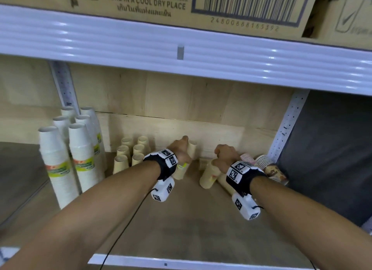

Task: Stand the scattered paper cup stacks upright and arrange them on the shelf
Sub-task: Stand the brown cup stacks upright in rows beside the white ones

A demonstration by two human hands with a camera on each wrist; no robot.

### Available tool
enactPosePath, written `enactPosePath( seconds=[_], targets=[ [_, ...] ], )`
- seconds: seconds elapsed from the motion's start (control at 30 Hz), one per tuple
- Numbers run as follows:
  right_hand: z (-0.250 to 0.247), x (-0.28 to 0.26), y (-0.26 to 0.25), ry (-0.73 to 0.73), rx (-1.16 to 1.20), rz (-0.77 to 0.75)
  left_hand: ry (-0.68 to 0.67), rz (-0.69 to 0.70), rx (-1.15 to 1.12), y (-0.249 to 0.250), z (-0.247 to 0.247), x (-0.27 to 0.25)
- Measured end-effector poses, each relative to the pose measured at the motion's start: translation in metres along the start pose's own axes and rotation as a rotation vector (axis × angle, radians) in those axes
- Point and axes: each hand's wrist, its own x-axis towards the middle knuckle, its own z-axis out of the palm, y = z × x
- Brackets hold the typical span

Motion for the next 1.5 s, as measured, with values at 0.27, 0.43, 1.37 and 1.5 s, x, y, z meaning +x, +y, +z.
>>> enactPosePath(
  seconds=[0.27,0.43,1.37,1.5],
  targets=[
    [0.008,0.000,-0.020,-0.062,-0.001,-0.128,-0.051,-0.022,-0.055,-0.010,0.002,-0.022],
    [0.014,0.000,-0.032,-0.060,0.011,-0.186,-0.025,-0.029,-0.078,-0.018,0.013,-0.029],
    [0.002,-0.005,-0.049,-0.105,-0.047,-0.243,0.021,-0.002,-0.098,-0.007,-0.014,-0.032],
    [-0.001,-0.006,-0.046,-0.123,-0.047,-0.251,0.002,0.010,-0.111,-0.005,-0.014,-0.034]
  ],
)
